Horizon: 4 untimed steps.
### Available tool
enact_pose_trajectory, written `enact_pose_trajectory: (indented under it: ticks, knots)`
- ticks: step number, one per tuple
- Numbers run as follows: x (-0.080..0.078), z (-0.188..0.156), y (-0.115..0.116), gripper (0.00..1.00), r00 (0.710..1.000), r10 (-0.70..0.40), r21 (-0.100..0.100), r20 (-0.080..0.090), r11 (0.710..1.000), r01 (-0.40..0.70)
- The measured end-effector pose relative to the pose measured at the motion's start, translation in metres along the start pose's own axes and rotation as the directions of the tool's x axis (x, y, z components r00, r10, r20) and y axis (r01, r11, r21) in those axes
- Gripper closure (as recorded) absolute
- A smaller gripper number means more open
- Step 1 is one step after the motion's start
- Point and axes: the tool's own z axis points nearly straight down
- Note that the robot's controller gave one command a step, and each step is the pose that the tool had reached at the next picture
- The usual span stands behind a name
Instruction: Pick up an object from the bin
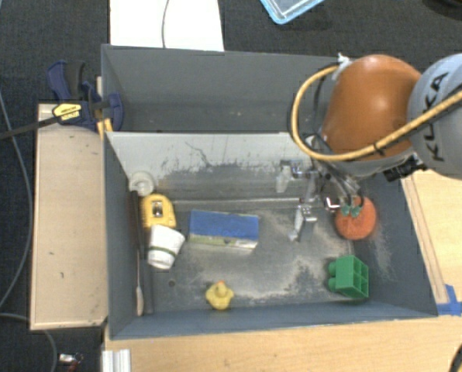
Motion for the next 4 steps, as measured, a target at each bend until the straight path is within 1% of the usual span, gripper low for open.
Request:
enact_pose_trajectory:
  ticks: [1,2,3,4]
  knots:
    - [0.003,0.019,-0.039,0.0,0.996,-0.094,0.001,0.002,0.996,0.094]
    - [-0.006,0.088,-0.007,0.0,0.971,-0.238,0.001,0.007,0.971,0.238]
    - [0.022,0.1,-0.046,0.0,0.972,-0.234,0.001,0.007,0.972,0.234]
    - [0.018,0.08,-0.05,0.0,0.972,-0.237,0.004,0.004,0.972,0.237]
